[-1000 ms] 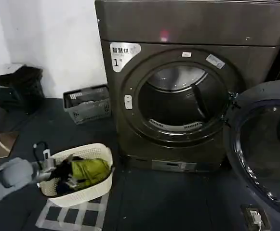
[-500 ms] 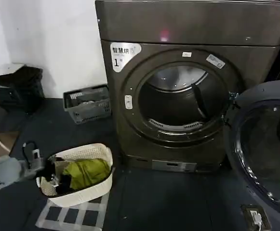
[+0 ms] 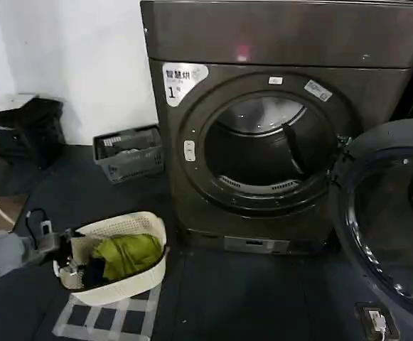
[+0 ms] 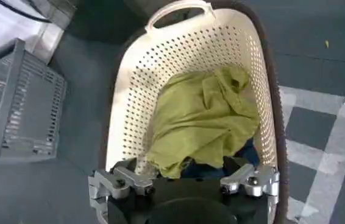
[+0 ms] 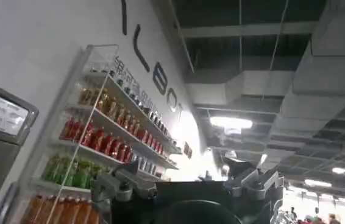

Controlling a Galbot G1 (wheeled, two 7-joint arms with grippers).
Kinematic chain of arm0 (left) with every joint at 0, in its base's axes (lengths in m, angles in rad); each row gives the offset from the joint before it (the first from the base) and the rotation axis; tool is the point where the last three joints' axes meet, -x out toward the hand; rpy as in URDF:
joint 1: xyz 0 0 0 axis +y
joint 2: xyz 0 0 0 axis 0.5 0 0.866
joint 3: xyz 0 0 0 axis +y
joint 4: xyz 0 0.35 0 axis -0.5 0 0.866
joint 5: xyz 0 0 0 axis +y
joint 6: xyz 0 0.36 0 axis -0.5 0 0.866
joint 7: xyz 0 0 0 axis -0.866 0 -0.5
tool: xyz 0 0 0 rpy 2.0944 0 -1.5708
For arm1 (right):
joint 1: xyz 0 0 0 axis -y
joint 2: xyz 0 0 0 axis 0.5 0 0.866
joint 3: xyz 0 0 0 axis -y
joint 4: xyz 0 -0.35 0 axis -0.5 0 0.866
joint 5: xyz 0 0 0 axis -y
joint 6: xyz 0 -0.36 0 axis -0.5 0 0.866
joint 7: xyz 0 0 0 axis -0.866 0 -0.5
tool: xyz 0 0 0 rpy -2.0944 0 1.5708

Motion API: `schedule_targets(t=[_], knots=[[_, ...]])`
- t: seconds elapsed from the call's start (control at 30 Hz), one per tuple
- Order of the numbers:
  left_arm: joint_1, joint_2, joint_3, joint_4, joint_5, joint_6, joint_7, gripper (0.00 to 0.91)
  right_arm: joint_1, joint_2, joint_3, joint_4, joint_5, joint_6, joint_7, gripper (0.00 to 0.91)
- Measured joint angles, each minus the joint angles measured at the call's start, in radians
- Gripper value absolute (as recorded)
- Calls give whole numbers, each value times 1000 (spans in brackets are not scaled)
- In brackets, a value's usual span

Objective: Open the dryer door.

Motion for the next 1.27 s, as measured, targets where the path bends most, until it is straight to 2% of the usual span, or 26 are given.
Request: schedule_targets(t=[1.27], knots=[[3, 45, -3, -23, 22, -6, 12, 907, -6, 9, 1, 13, 2, 1, -12, 907]])
